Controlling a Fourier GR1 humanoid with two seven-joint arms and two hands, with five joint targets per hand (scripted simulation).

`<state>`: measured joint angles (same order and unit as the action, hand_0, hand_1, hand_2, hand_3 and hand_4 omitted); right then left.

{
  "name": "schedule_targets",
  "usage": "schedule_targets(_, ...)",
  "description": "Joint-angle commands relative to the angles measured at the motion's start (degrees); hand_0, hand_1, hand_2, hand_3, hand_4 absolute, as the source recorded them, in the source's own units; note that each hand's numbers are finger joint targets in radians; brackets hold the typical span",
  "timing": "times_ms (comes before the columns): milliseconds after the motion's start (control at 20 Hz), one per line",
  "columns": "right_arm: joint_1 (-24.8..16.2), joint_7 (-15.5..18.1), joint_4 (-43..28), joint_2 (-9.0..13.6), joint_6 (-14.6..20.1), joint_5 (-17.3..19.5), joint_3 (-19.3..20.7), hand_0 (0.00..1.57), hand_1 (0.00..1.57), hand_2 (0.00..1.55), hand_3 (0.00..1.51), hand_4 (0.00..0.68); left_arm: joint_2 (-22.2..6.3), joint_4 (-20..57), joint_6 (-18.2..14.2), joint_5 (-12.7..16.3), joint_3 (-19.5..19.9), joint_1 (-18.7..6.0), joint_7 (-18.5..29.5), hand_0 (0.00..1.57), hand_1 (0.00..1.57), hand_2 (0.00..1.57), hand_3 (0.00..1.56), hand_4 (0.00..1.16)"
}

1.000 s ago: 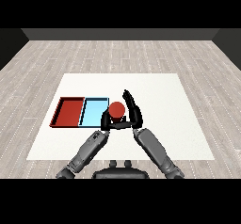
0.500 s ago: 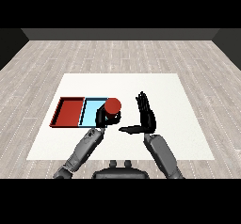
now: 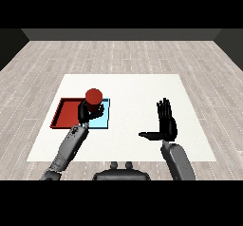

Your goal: Pick the red can and put it in the red box

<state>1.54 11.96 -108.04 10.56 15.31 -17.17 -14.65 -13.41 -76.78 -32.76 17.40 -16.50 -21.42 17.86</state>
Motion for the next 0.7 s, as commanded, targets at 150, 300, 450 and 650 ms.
schedule_targets(150, -5.6, 0.7, -0.3, 2.5, -2.5, -2.2, 4.9, 0.00, 0.00, 0.00, 0.00, 0.000, -9.8, 6.7, 1.4, -3.1, 6.3, -3.8, -5.4, 1.57, 1.57, 1.57, 1.49, 1.12)
schedule_targets(300, -5.8, 4.0, 3.7, 2.0, -5.7, -4.3, 6.1, 0.00, 0.00, 0.00, 0.00, 0.000, -14.3, 14.3, 4.4, -4.7, 7.3, -1.9, -3.8, 1.57, 1.57, 1.54, 1.47, 1.12)
schedule_targets(450, -5.6, 1.7, 3.0, 1.3, -3.8, -4.2, 6.0, 0.00, 0.00, 0.00, 0.00, 0.000, -17.3, 21.6, 5.7, -5.1, 8.3, -4.3, -9.6, 1.57, 1.57, 1.55, 1.50, 1.11)
schedule_targets(650, -4.1, 1.0, 4.6, 2.9, -4.3, -3.6, 7.3, 0.00, 0.00, 0.00, 0.00, 0.000, -20.5, 35.1, 7.9, -8.7, 7.7, -7.4, -11.1, 1.57, 1.57, 1.55, 1.47, 1.05)
